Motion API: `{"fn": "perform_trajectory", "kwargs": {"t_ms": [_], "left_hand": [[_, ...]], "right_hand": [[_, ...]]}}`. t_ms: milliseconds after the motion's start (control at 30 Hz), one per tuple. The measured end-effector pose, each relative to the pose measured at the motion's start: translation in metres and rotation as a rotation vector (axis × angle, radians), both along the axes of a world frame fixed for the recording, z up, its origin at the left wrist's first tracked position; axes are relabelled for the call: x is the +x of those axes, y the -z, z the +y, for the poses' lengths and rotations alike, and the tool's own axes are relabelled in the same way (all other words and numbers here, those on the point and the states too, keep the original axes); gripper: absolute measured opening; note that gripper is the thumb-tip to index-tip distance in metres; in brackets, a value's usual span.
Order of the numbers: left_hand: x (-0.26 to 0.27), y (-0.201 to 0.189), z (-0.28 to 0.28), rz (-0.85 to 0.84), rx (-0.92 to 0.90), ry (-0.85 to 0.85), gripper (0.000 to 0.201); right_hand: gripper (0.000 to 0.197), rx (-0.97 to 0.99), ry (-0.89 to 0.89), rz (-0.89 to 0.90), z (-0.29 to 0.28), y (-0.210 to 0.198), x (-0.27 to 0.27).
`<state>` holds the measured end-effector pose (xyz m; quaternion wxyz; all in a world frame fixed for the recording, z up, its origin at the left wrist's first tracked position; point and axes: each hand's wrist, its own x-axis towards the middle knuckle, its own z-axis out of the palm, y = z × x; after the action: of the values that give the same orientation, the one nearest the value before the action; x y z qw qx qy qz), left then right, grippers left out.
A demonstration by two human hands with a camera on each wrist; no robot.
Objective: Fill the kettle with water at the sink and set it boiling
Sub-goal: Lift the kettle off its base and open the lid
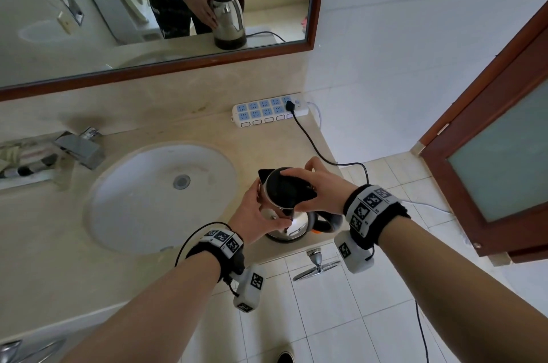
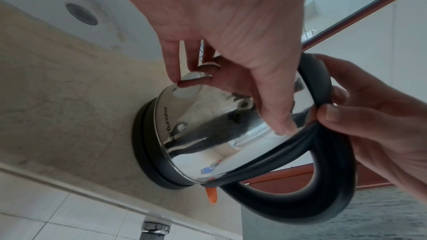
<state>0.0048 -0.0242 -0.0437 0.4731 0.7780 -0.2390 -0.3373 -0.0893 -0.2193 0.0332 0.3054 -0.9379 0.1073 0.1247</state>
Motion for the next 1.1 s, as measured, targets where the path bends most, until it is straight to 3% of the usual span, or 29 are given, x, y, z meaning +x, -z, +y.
{"fn": "perform_trajectory", "kwargs": {"t_ms": [333,500,600,800,967,1100], "left_hand": [[0.000,-0.001,0.000,0.015,0.011,-0.009,0.105],[-0.002,-0.003,-0.001,0.015,0.024,-0.011,0.095],[-0.002,-0.002,0.000,0.021,0.022,-0.018,0.099],[-0.004,-0.005,0.001,0.047,0.034,-0.012,0.095],[-0.006,-0.007,0.002,0.049,0.032,-0.021,0.096],[-0.006,-0.007,0.002,0.052,0.030,-0.027,0.097]], "right_hand": [[0.070,-0.053,0.007,-0.029,0.005,-0.007,0.002],[0.071,-0.047,0.095,-0.163,0.014,0.001,-0.014],[0.072,-0.008,0.181,-0.260,0.019,0.009,-0.026],[0.069,0.195,0.356,-0.466,0.031,0.017,-0.043],[0.034,0.579,0.530,-0.542,0.038,0.012,-0.051],[0.008,0.667,0.676,-0.588,0.043,0.003,-0.044]]}}
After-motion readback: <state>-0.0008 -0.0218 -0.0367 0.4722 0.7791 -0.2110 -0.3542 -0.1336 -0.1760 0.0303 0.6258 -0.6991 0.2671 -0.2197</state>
